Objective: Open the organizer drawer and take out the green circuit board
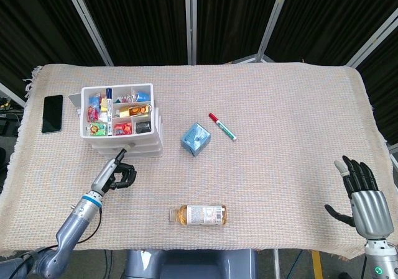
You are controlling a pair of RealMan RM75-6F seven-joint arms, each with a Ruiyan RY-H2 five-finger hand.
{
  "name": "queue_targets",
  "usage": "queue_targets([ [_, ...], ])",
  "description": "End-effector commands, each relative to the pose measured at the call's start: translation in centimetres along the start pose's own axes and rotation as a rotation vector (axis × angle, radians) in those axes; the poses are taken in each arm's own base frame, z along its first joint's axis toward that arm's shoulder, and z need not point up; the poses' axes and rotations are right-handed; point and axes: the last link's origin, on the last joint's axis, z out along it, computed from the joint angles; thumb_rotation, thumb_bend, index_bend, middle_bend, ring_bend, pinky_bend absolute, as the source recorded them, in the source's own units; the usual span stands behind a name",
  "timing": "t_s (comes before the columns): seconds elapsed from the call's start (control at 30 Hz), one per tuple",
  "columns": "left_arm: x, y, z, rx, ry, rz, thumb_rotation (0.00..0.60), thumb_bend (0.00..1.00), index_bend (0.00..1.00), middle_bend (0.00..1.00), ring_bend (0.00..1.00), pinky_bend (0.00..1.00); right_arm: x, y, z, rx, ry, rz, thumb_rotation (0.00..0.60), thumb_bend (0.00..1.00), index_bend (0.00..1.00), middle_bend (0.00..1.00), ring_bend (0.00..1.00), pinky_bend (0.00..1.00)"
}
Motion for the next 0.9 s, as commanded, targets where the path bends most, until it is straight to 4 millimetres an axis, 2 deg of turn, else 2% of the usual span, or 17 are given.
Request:
queue_targets([
  [0.03,0.0,0.1,0.0,-0.003,-0.004,-0.002,0.600,0.57,0.00,0.76,0.82,0.73,0.0,0.0,0.0,0.000,-0.001,0.000,0.600,0.03,0.09,0.00,0.00,0.00],
  [0.9,-0.7,0.3,-1.1,-0.028,-0.058,0.009,0.600,0.57,0.04,0.76,0.82,0.73,0.0,-0.1,0.0,-0.002,0.000,0.000,0.600,0.03,0.09,0.00,0.00,0.00],
])
